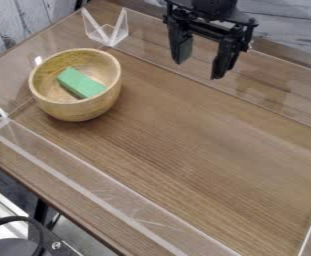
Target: Remove the green block from inside the brown bowl and put it on the table
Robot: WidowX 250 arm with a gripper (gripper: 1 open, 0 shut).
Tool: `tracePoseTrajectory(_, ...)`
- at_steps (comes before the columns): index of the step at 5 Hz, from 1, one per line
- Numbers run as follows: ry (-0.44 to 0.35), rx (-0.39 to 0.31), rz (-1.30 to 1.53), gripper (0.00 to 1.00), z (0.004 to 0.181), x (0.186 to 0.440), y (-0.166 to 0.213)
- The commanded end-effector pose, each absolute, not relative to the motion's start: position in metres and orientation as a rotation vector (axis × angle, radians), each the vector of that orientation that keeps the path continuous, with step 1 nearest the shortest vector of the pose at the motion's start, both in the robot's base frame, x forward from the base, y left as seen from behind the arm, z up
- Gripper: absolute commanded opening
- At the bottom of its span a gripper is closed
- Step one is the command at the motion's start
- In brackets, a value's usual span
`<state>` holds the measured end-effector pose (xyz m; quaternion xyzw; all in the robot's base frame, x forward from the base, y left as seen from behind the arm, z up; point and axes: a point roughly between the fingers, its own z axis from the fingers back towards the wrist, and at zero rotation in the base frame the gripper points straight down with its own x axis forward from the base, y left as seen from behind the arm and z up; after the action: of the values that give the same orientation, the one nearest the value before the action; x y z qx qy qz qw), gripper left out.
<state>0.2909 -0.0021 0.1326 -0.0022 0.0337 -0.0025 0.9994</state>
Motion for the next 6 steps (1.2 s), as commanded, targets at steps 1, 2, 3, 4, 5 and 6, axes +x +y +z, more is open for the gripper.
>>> tracePoseTrajectory(1, 0.084, 0.002, 0.011, 1.0, 0.127, 0.29, 0.009)
tracePoseTrajectory(2, 0.083, 0.006, 0.051, 1.0, 0.126, 0.286, 0.032)
tracePoseTrajectory(3, 0.066, 0.037, 0.07, 1.0, 0.128, 0.29, 0.059)
tracePoseTrajectory(4, 0.061, 0.059, 0.08, 1.0, 0.127, 0.292, 0.067)
tracePoseTrajectory(5, 0.089, 0.067, 0.099, 1.0, 0.127, 0.29, 0.077)
tracePoseTrajectory(6, 0.114, 0.074, 0.119, 1.0, 0.13, 0.286, 0.088)
